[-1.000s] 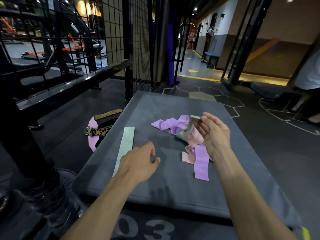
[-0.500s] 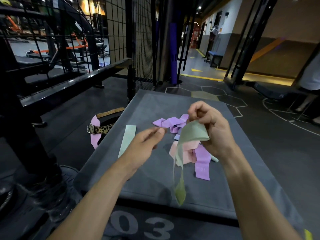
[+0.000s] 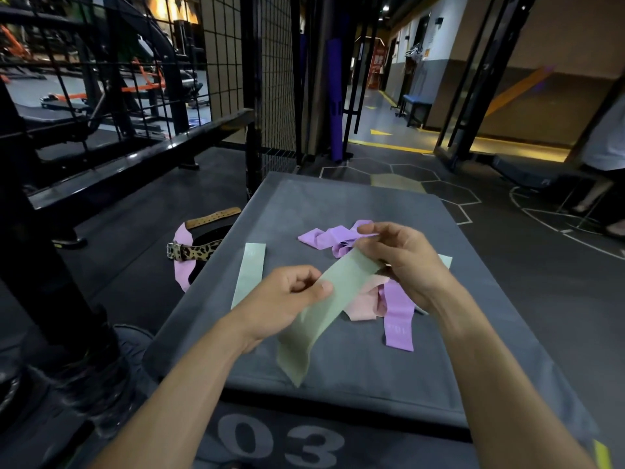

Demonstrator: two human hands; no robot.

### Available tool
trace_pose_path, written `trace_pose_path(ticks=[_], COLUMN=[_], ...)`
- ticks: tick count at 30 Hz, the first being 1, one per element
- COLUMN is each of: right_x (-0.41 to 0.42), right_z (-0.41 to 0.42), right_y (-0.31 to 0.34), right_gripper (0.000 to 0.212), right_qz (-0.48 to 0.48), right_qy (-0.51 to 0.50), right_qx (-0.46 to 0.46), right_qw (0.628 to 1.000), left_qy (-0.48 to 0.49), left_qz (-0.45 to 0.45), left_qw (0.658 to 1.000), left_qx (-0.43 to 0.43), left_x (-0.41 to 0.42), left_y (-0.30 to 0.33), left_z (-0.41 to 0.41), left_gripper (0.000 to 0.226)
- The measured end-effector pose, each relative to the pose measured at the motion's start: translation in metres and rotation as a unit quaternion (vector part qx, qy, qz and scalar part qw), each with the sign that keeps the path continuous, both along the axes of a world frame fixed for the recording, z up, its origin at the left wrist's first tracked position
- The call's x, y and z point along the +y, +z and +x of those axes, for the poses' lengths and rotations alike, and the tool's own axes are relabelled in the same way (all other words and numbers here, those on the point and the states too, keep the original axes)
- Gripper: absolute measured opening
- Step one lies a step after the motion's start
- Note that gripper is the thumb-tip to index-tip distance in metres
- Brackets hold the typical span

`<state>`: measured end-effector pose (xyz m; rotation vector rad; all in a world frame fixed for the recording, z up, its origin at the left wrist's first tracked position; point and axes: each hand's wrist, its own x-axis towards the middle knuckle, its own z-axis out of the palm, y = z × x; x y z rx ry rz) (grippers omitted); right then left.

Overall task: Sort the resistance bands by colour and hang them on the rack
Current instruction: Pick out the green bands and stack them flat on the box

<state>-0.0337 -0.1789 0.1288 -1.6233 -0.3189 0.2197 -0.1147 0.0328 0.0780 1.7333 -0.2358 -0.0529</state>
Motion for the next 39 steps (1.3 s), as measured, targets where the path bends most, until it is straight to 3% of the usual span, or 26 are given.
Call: trace_pose_path(ticks=[3,5,9,13,17,19,21,23,25,27,31,35,37,39], right_x=[0.008,0.016,0.030,0.029,0.019,0.013,0.008,0.006,0.003,-0.001,0.001,0.015,0.013,0.011], right_z=[0.000,-0.001,-0.003,0.002,0.013,0.017,0.018,0.010,-0.002,-0.014,-0.030,-0.037,-0.035,-0.032], right_y=[-0.008,-0.009,0.000,0.001,-0.009,-0.016,-0.017,-0.007,0.004,0.011,0.001,-0.019,-0.024,-0.022], right_gripper=[0.032,0.032,0.031,0.029,0.029,0.029,0.028,0.026,0.028,0.028,0.031,0.035,0.028,0.013], right_qz=[-0.024,-0.030,0.030,0.071,0.065,0.063,0.078,0.143,0.179,0.156,-0.022,-0.191,-0.205,-0.185], right_qy=[0.032,0.010,-0.052,-0.149,-0.244,-0.267,-0.262,-0.180,-0.034,0.138,0.395,0.474,0.468,0.386], right_qx=[0.028,-0.023,-0.120,-0.161,-0.144,-0.112,-0.058,0.005,0.026,0.026,0.022,0.050,0.054,0.042], right_qw=[0.999,0.999,0.991,0.973,0.957,0.955,0.960,0.973,0.983,0.978,0.918,0.858,0.858,0.903], left_qy=[0.016,0.009,-0.055,-0.099,-0.021,0.044,0.104,0.172,0.270,0.342,0.332,0.247,0.210,0.171], left_qz=[0.004,0.020,0.054,0.109,0.128,0.099,0.137,0.225,0.323,0.332,0.129,-0.008,-0.057,-0.056], left_qw=[1.000,1.000,0.993,0.976,0.980,0.983,0.980,0.959,0.906,0.875,0.929,0.961,0.970,0.978], left_qx=[-0.003,0.009,0.086,0.159,0.154,0.148,0.103,0.022,-0.047,-0.082,-0.105,-0.124,-0.109,-0.103], left_x=[0.005,0.008,0.016,0.035,0.050,0.056,0.064,0.072,0.074,0.072,0.058,0.038,0.032,0.028], left_y=[-0.007,-0.011,-0.023,-0.040,-0.049,-0.046,-0.043,-0.044,-0.041,-0.031,-0.003,0.019,0.023,0.023], left_z=[0.004,0.004,0.002,-0.002,-0.002,-0.002,-0.002,0.002,0.003,0.003,-0.002,-0.012,-0.016,-0.018], left_gripper=[0.033,0.037,0.020,0.014,0.015,0.007,0.008,0.011,0.013,0.014,0.029,0.033,0.032,0.030])
